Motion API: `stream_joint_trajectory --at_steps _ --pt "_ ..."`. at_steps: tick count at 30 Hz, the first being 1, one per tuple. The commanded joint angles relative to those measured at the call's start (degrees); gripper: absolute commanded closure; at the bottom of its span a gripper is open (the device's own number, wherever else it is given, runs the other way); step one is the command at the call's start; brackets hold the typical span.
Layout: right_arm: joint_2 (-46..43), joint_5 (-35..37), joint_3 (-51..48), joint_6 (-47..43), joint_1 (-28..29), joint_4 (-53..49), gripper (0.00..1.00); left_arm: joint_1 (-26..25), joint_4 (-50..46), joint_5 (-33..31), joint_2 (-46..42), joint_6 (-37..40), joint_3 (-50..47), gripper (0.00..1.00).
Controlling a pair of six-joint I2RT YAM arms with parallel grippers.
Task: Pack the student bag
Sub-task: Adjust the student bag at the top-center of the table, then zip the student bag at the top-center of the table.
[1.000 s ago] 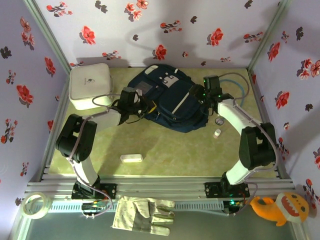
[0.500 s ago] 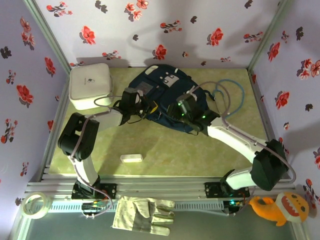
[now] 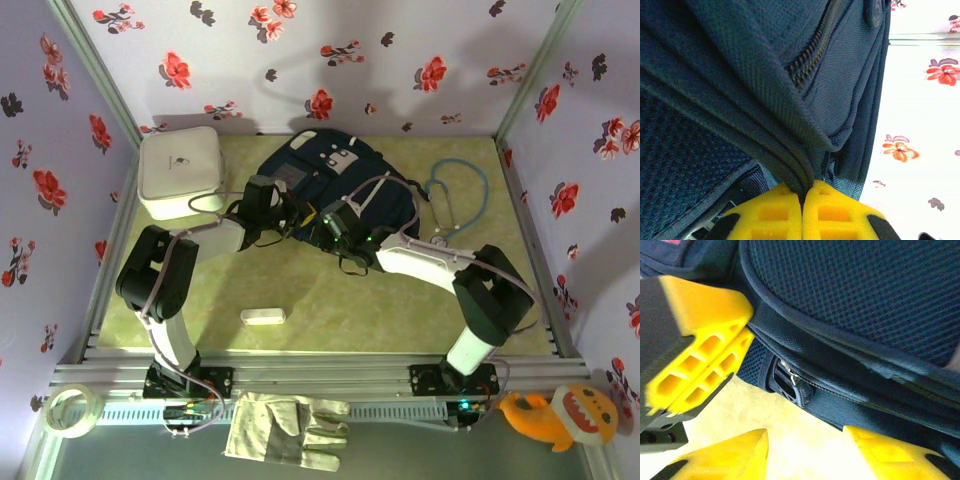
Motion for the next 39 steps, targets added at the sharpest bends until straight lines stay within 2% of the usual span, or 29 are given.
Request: stream_joint_trajectory --at_steps 1,13,25,31,34,39 --pt "2.0 -1.0 2.4 0.6 0.3 3.5 0.60 -1.0 4.4 3.7 -0.3 1.0 1.4 1.00" --pt "6.8 7.0 5.2 -4.0 -0.2 1.9 0.72 -1.0 3.6 3.8 -0.4 1.5 1.8 1.00" --pt "10.2 10.3 8.4 -6.7 -0.3 1.3 0.74 -0.9 2.9 3.8 -0.5 1.8 1.7 1.00" --pt "11.2 11.8 10.3 -8.1 -0.3 0.4 0.79 -0.9 2.7 3.8 -0.6 1.8 1.6 1.00" --pt "10.8 11.4 10.7 -9.0 -0.3 -0.5 0.86 -0.7 2.5 3.7 -0.5 2.0 1.5 1.00" --pt "8.2 11.6 9.0 -8.6 -0.5 -4.2 0.90 1.3 -0.5 2.6 -0.6 5.6 2.1 1.00"
